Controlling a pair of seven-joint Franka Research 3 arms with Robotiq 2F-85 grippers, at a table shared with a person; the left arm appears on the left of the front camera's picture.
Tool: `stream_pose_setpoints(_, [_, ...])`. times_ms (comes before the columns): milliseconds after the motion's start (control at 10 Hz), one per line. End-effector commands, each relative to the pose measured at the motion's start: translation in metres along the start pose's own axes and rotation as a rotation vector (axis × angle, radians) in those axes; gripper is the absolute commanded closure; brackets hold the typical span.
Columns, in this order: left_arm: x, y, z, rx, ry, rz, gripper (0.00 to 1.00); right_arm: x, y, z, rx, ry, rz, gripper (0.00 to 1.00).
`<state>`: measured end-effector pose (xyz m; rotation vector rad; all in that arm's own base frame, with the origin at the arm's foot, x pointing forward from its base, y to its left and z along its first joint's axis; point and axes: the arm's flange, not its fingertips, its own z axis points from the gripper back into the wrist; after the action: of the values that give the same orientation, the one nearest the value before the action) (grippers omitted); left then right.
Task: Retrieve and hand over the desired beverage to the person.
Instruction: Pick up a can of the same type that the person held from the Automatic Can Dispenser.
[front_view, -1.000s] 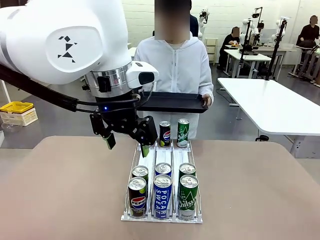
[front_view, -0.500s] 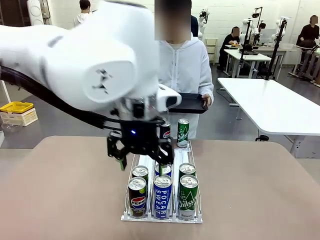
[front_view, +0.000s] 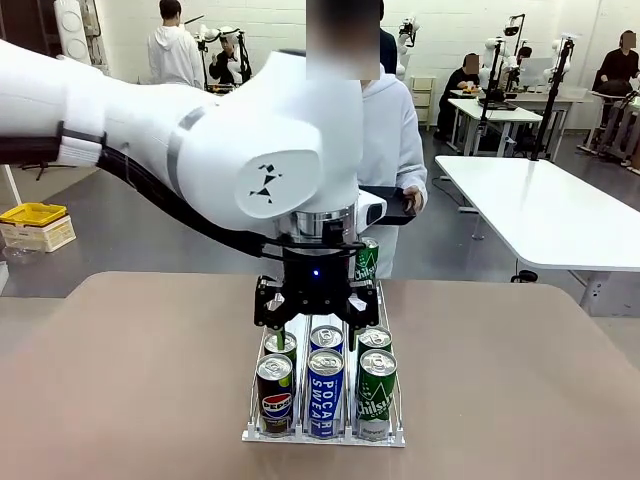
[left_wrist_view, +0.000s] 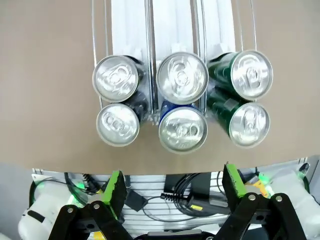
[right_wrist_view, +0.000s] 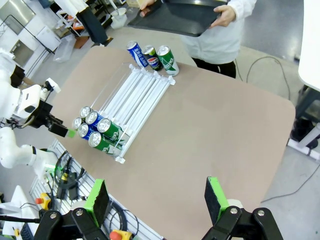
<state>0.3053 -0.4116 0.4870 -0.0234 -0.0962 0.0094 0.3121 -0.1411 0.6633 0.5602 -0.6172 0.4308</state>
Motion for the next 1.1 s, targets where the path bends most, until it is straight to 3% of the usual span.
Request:
stream_pose_setpoints(0, [0.009,-0.011,-0.011,-0.009,-0.013,0.018,0.00,0.002,0.000,-0.001,0.015,-0.012,0.005,0.00])
stream_pose_setpoints(400, [0.011,-0.010,-0.020,-0.014,-0.001,0.017,0.00,0.002,0.000,-0.001,0.015,-0.012,0.005,0.00])
stream_pose_setpoints(1000, [0.016,-0.009,-0.037,0.002,0.025,-0.088,0.00,0.002,0.000,-0.001,0.015,-0.012,0.005,0.00])
